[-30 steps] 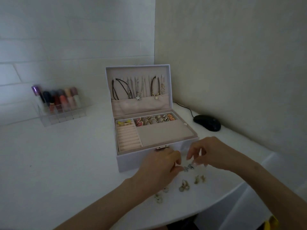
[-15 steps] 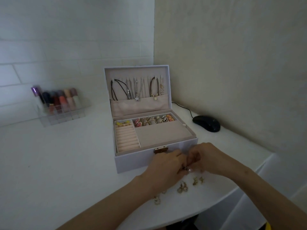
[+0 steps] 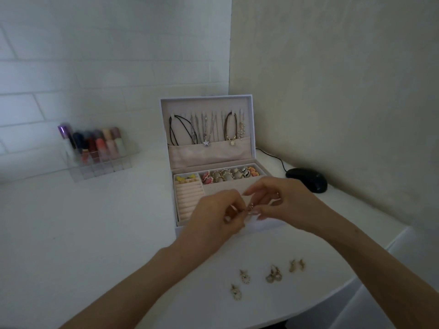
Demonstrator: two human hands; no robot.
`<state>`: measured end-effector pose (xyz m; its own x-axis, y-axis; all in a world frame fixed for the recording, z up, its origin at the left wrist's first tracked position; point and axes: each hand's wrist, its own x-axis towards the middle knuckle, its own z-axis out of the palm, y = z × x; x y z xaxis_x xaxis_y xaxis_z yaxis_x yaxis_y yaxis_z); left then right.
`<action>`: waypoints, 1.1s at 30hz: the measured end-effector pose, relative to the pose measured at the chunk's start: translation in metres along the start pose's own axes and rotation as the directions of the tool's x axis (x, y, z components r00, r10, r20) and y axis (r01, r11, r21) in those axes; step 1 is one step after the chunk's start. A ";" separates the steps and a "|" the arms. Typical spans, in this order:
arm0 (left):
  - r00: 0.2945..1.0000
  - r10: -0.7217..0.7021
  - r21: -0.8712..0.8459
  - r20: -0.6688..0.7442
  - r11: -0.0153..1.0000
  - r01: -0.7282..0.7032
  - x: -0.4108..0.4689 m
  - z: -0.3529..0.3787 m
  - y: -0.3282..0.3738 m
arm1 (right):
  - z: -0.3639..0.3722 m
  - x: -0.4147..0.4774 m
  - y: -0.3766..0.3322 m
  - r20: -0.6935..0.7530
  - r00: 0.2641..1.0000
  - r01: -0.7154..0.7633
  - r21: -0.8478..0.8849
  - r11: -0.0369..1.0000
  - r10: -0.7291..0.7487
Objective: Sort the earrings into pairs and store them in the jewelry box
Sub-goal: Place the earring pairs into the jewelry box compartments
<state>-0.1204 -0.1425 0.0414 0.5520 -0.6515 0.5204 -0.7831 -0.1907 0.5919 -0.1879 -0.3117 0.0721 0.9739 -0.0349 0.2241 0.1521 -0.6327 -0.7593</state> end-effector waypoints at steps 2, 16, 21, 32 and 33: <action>0.995 -0.072 -0.069 -0.063 0.995 0.067 0.002 -0.009 -0.003 | 0.007 0.010 -0.002 -0.024 1.000 0.002 0.027 1.000 -0.002; 0.935 -0.287 0.042 -0.209 0.953 0.301 0.016 -0.067 -0.061 | 0.055 0.085 -0.014 -0.027 0.989 -0.136 0.225 0.965 0.146; 0.920 -0.310 0.364 -0.239 0.850 0.381 0.022 -0.070 -0.068 | 0.070 0.104 -0.017 -0.085 0.984 -0.148 0.107 0.983 0.157; 0.931 -0.298 0.500 -0.211 0.785 0.365 0.036 -0.062 -0.076 | 0.083 0.127 -0.018 -0.128 0.977 -0.176 -0.029 0.984 0.171; 0.936 -0.283 0.521 -0.208 0.778 0.351 0.036 -0.061 -0.077 | 0.083 0.128 -0.018 -0.118 0.977 -0.181 -0.042 0.982 0.176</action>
<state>-0.0229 -0.1062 0.0518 0.7983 -0.4033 0.4473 -0.5645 -0.7599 0.3223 -0.0517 -0.2403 0.0639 0.9588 -0.2363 0.1577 -0.0344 -0.6477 -0.7611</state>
